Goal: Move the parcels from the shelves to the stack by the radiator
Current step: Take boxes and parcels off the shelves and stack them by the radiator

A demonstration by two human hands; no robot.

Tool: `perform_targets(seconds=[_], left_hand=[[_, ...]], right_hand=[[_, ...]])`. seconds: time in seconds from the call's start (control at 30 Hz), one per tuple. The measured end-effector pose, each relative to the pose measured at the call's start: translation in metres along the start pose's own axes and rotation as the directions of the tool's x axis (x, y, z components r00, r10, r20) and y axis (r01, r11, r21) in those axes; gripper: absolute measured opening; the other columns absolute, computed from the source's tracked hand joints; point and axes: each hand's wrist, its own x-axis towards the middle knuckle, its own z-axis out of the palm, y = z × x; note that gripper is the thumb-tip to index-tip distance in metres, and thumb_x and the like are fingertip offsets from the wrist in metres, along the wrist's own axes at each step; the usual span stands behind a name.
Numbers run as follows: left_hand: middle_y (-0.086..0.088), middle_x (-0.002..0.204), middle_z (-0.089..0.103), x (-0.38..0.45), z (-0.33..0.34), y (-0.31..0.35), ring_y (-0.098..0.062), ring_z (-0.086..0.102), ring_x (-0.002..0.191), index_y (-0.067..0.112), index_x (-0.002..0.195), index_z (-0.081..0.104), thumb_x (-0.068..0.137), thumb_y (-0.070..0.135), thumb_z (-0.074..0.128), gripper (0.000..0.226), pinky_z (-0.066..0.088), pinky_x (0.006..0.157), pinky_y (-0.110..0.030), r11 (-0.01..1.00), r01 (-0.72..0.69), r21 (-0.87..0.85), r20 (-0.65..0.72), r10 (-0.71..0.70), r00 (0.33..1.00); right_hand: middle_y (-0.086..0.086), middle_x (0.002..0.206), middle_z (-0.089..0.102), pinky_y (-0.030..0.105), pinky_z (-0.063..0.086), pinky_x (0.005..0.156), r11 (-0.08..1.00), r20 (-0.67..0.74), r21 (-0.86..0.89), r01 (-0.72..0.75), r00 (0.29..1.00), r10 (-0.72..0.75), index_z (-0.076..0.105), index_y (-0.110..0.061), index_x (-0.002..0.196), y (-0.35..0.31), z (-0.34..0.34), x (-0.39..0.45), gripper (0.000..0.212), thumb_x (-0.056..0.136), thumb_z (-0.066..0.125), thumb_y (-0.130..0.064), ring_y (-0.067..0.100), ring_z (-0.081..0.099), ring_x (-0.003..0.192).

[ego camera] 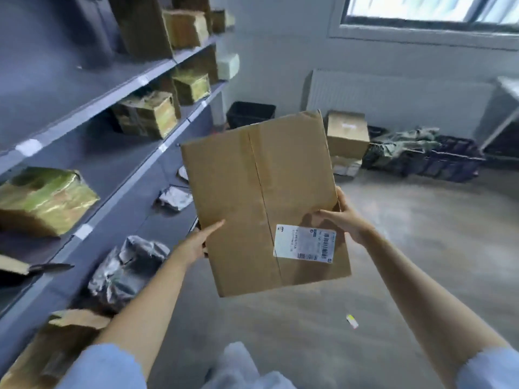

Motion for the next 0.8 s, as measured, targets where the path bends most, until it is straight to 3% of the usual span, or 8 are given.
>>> perform_targets(seconds=[0.1,0.33,0.47,0.53,0.63,0.73,0.8], left_hand=[[-0.001,0.125,0.062,0.063,0.024,0.056,-0.02,0.059,0.11,0.022,0.132,0.052,0.08,0.032,0.072,0.057,0.049,0.084,-0.034,0.999,-0.047,0.025,0.046,0.045,0.998],[0.001,0.125,0.062,0.237,0.065,0.203,-0.018,0.058,0.111,0.026,0.129,0.053,0.081,0.043,0.066,0.053,0.044,0.1,-0.039,0.984,-0.079,0.16,0.129,0.059,0.99],[0.003,0.137,0.053,0.339,0.106,0.28,-0.02,0.044,0.131,0.025,0.137,0.044,0.073,0.054,0.068,0.074,0.027,0.115,-0.046,0.969,-0.07,0.238,0.174,0.028,0.984],[0.003,0.141,0.049,0.385,0.135,0.308,-0.021,0.04,0.134,0.025,0.14,0.04,0.074,0.056,0.065,0.077,0.026,0.115,-0.048,0.963,-0.052,0.265,0.204,-0.004,0.979],[0.0,0.141,0.049,0.443,0.186,0.334,-0.021,0.043,0.131,0.021,0.139,0.041,0.083,0.05,0.06,0.066,0.03,0.111,-0.039,0.957,-0.022,0.29,0.216,-0.043,0.975],[0.0,0.145,0.042,0.504,0.224,0.354,-0.021,0.034,0.138,0.018,0.144,0.034,0.091,0.045,0.052,0.062,0.023,0.113,-0.04,0.955,0.021,0.296,0.212,-0.087,0.973],[0.0,0.146,0.04,0.555,0.245,0.374,-0.022,0.036,0.137,0.014,0.144,0.032,0.089,0.045,0.054,0.067,0.026,0.111,-0.04,0.961,0.033,0.274,0.188,-0.087,0.978]], right_hand=[[-0.009,0.114,0.054,0.007,0.051,0.07,0.998,-0.051,0.034,0.047,0.998,-0.045,0.02,-0.026,0.144,-0.007,-0.022,0.061,0.081,0.082,0.066,-0.001,-0.002,0.056,0.095],[0.004,0.109,0.059,0.012,0.052,0.068,0.999,-0.099,-0.003,0.032,0.995,-0.032,0.024,-0.017,0.144,-0.051,-0.078,0.271,0.071,0.086,0.06,-0.001,0.007,0.06,0.082],[0.003,0.103,0.059,0.014,0.05,0.068,0.999,-0.138,-0.023,-0.029,0.99,0.025,0.022,-0.021,0.145,-0.07,-0.12,0.372,0.071,0.087,0.058,-0.001,0.01,0.059,0.078],[0.001,0.102,0.059,0.009,0.048,0.063,0.998,-0.194,-0.016,-0.059,0.979,0.055,0.022,-0.021,0.146,-0.071,-0.146,0.412,0.071,0.087,0.058,-0.003,0.008,0.058,0.077],[-0.005,0.093,0.058,0.007,0.049,0.058,0.995,-0.28,-0.002,-0.103,0.955,0.098,0.029,-0.019,0.141,-0.063,-0.183,0.471,0.064,0.087,0.058,-0.002,0.008,0.057,0.075],[-0.006,0.094,0.06,0.013,0.048,0.065,0.988,-0.3,-0.004,-0.153,0.943,0.145,0.032,-0.017,0.141,-0.049,-0.215,0.539,0.063,0.086,0.059,-0.002,0.007,0.058,0.079],[-0.011,0.095,0.057,0.014,0.048,0.071,0.987,-0.3,0.013,-0.161,0.941,0.158,0.035,-0.016,0.138,-0.043,-0.235,0.594,0.058,0.087,0.058,-0.001,0.003,0.057,0.083]])
